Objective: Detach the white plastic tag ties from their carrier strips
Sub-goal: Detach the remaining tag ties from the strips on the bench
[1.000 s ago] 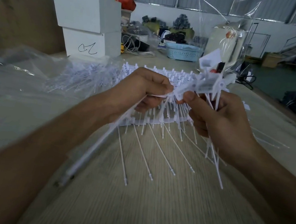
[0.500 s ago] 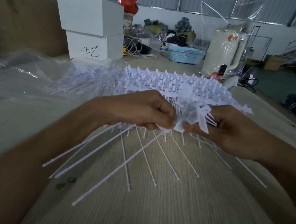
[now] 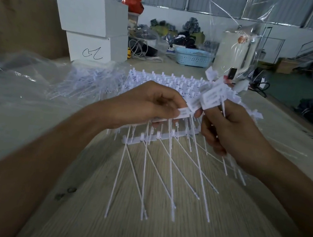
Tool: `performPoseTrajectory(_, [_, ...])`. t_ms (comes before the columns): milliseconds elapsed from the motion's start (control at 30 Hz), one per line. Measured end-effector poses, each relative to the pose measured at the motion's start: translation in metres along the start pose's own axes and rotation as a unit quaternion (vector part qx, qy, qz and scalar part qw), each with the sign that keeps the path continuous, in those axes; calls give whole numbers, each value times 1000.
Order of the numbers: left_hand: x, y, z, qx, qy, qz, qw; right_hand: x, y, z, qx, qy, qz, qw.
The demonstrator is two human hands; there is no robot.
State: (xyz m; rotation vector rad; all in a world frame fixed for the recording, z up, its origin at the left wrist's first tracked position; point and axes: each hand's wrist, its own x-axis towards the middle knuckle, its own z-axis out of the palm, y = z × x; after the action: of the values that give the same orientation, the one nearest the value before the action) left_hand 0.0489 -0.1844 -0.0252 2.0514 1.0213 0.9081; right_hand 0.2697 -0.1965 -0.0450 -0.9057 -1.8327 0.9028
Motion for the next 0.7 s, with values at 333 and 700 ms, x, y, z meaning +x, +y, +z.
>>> performPoseTrajectory(333, [5,-2,2,-23,106,72,991,3,-9,12,115,76,141,980])
performPoseTrajectory(700, [8,-1,15,109,81,-8,991,1,-1,15,140,111,91,980])
